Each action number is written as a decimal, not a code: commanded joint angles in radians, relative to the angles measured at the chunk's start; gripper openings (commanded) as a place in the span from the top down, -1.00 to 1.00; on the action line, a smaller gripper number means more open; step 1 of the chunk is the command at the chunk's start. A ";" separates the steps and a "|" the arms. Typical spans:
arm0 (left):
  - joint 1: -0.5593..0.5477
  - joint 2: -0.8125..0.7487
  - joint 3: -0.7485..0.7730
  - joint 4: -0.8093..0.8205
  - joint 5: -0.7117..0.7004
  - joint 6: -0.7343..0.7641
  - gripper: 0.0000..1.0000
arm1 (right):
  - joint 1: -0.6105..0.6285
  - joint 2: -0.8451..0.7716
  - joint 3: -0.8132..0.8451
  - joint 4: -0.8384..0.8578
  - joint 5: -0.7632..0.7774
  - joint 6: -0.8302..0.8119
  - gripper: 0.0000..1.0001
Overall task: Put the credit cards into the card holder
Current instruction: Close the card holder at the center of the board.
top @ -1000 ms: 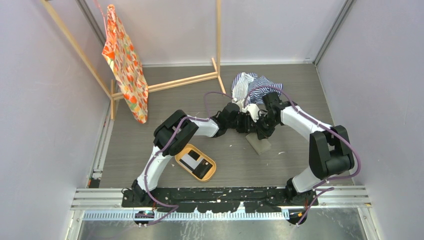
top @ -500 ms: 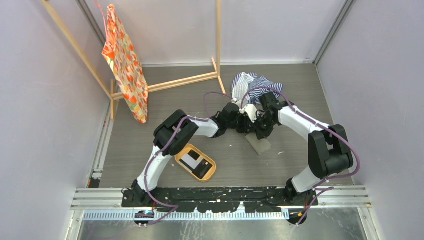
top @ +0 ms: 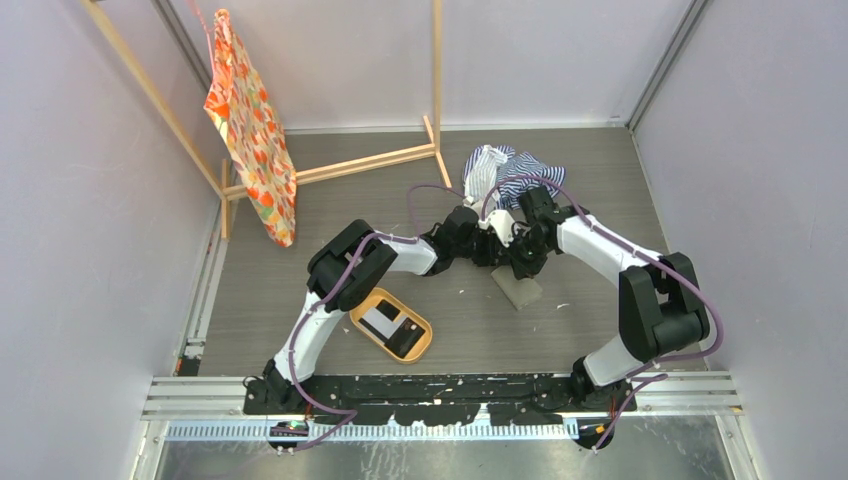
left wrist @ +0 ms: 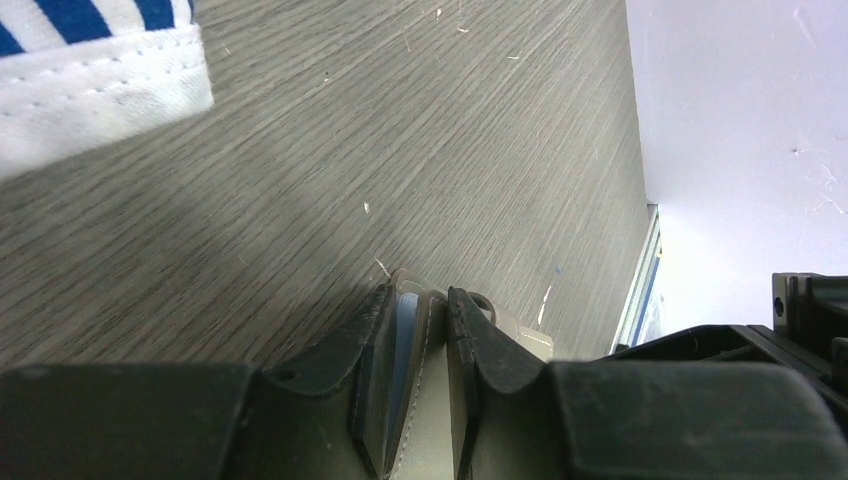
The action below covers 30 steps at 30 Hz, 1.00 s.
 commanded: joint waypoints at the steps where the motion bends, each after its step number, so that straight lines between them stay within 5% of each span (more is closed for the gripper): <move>1: -0.020 0.108 -0.065 -0.282 -0.022 0.069 0.51 | 0.023 0.002 -0.071 -0.071 0.053 -0.030 0.98; 30: -0.020 0.074 -0.096 -0.238 0.008 0.050 0.49 | 0.048 -0.022 -0.128 -0.059 0.080 -0.026 0.95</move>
